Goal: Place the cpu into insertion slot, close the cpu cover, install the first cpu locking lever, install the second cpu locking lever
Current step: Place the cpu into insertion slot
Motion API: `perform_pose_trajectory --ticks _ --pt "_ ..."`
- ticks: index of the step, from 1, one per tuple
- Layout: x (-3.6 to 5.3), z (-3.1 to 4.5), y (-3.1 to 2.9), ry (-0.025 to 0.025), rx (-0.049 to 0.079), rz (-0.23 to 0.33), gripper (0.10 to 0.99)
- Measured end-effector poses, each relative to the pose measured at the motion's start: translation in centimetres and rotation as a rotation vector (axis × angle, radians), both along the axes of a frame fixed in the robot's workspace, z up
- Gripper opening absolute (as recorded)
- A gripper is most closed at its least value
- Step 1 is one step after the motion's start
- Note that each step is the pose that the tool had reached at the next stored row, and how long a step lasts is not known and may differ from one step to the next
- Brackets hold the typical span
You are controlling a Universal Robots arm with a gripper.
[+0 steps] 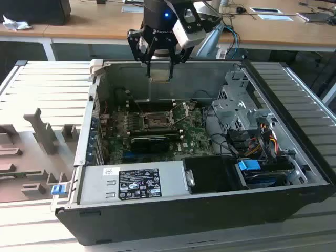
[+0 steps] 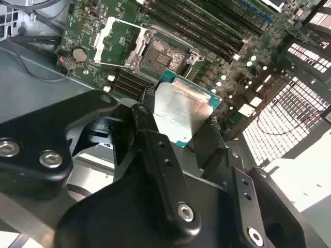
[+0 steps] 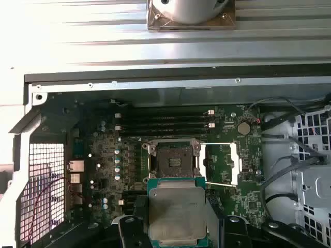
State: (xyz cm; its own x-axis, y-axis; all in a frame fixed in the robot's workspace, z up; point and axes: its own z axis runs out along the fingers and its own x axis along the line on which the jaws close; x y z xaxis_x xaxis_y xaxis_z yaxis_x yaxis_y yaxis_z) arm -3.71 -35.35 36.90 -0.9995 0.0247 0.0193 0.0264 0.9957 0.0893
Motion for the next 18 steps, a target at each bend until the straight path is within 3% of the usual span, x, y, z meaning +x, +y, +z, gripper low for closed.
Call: perform_pose_trajectory --ticks 7,12,18 --pt "-0.05 0.0 0.0 0.0 0.0 -0.014 0.533" --pt "-0.07 -0.02 0.0 0.0 0.0 -0.069 0.533" --pt "-0.07 -0.03 0.0 0.0 0.0 -0.089 0.533"
